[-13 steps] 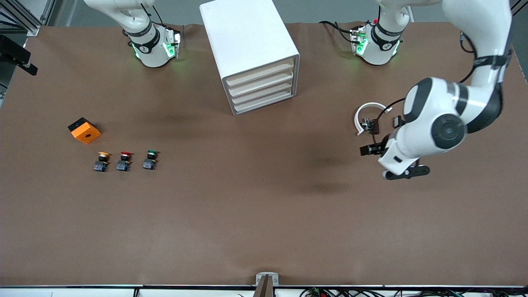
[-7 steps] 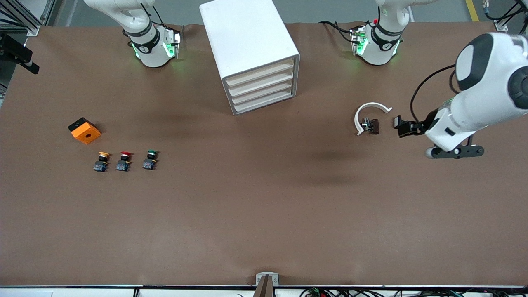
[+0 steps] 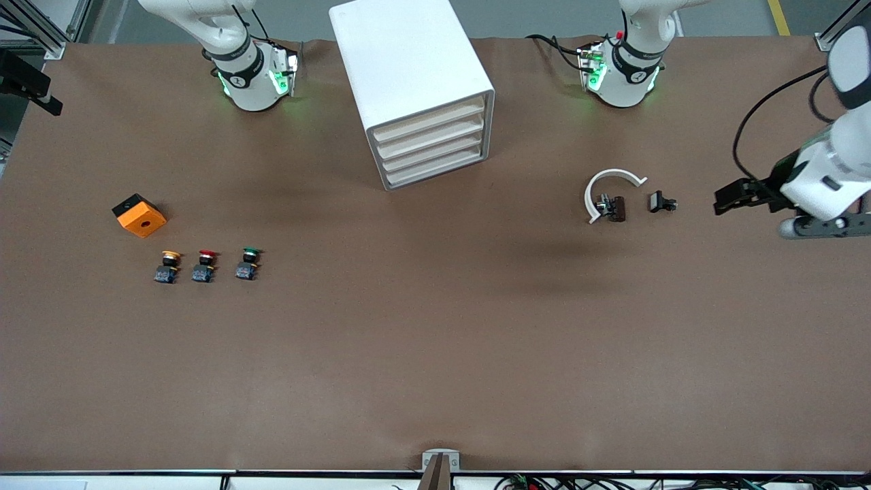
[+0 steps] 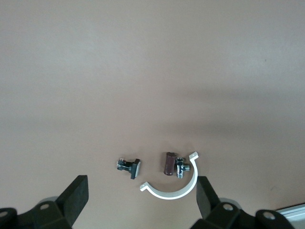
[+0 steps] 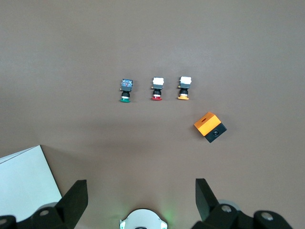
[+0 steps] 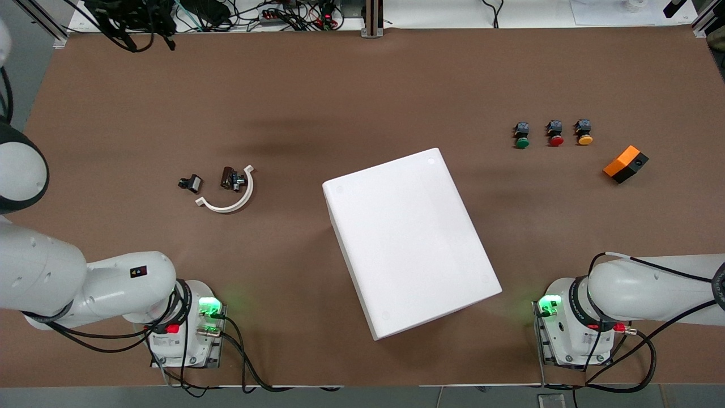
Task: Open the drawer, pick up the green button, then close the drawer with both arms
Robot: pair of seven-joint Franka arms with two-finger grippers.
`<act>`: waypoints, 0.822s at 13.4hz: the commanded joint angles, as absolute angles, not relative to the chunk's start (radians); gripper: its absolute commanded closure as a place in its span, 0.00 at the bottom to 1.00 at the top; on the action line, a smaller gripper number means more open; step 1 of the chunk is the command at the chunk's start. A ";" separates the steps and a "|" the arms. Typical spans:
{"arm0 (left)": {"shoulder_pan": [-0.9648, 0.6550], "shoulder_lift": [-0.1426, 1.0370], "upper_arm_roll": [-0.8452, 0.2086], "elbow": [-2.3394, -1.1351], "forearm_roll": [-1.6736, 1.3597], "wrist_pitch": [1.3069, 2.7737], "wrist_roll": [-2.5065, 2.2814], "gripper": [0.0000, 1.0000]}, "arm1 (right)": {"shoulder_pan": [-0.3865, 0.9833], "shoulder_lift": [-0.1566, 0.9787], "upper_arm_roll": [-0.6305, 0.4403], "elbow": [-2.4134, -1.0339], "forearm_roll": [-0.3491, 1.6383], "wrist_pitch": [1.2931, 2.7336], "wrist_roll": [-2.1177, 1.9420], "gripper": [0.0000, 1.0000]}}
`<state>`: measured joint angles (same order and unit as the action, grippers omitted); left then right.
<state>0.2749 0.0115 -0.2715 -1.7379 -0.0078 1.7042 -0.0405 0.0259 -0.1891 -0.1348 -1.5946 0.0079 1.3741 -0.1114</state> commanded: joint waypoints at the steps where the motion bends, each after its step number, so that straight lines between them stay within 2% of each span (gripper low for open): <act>1: 0.295 -0.054 -0.278 -1.741 -0.032 1.703 -0.018 0.00 | 0.026 -0.213 -0.132 -1.614 0.008 1.381 -0.097 0.00; 5: 0.235 -0.055 -0.256 -1.701 -0.022 1.695 -0.020 0.00 | 0.029 -0.210 -0.130 -1.611 0.017 1.402 -0.095 0.00; 8: 0.083 -0.052 -0.106 -1.692 -0.017 1.695 -0.025 0.00 | 0.028 -0.209 -0.132 -1.609 0.017 1.397 -0.092 0.00; 11: 0.060 -0.045 -0.094 -1.692 -0.015 1.695 -0.026 0.00 | 0.025 -0.209 -0.133 -1.600 0.017 1.390 -0.092 0.00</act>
<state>0.0823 -0.0554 -0.1101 -1.7106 -0.0187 1.7044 -0.0316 0.0264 -0.1892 -0.1331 -1.5939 0.0087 1.3940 -0.1088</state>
